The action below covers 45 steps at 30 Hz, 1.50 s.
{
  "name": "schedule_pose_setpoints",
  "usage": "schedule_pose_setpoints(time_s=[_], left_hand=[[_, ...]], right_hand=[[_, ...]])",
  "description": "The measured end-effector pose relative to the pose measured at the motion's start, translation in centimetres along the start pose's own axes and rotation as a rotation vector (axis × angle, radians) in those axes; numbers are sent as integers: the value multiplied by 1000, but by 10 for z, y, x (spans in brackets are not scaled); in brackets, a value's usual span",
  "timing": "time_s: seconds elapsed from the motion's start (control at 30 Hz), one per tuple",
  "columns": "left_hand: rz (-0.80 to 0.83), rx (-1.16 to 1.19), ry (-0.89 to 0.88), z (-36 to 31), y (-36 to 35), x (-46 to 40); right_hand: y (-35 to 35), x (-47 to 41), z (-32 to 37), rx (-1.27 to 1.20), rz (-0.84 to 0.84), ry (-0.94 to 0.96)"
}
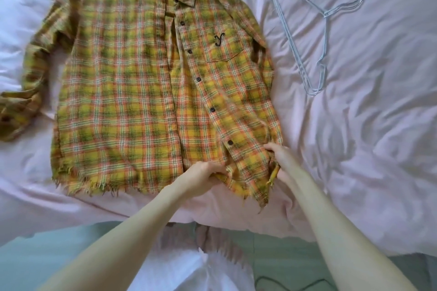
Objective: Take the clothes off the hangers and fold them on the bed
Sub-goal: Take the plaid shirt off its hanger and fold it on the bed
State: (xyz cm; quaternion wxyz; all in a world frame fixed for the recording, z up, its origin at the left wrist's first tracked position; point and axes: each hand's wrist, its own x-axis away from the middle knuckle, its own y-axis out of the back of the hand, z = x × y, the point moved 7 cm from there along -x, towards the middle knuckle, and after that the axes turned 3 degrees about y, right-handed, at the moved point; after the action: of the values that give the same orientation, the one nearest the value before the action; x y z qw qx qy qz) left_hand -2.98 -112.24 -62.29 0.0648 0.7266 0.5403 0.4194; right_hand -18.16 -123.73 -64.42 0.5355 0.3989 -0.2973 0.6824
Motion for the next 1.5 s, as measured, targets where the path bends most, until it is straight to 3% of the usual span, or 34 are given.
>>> schedule_pose_setpoints(time_s=[0.07,0.1,0.2,0.3,0.4,0.57,0.77,0.8,0.9,0.97,1.03,1.1,1.17,1.33,1.5], left_hand=[[0,-86,-12,5,-3,8],[-49,-246,-19,10,-2,12],[-169,-652,87,34,2,27],[-349,-734,211,49,12,39],[-440,-707,203,51,20,45],[-226,-527,182,51,6,39],[203,-313,119,33,-29,44],[166,-307,81,29,-27,46],[-314,-364,-123,14,9,55],[-536,-450,-43,22,27,60],[-510,-458,205,46,32,60],[-338,-457,462,73,21,65],[-292,-452,563,88,10,73],[-518,-349,371,80,17,78],[-714,-312,109,49,40,81]], right_hand=[[6,-2,-1,23,-73,17],[5,-2,-3,39,-62,20],[-11,4,-10,141,83,48],[-26,10,-19,291,131,70],[-24,10,-20,369,11,96],[0,8,-9,343,-142,145],[0,22,-7,621,-299,180],[-2,28,-3,676,-341,248],[-14,48,15,1050,-454,517],[-29,51,17,1338,-468,635],[-43,48,10,1443,-413,636],[-51,42,-2,1489,-359,560],[-52,37,-10,1552,-351,513],[-49,39,-12,1645,-432,673],[-51,56,6,1340,-448,872]])
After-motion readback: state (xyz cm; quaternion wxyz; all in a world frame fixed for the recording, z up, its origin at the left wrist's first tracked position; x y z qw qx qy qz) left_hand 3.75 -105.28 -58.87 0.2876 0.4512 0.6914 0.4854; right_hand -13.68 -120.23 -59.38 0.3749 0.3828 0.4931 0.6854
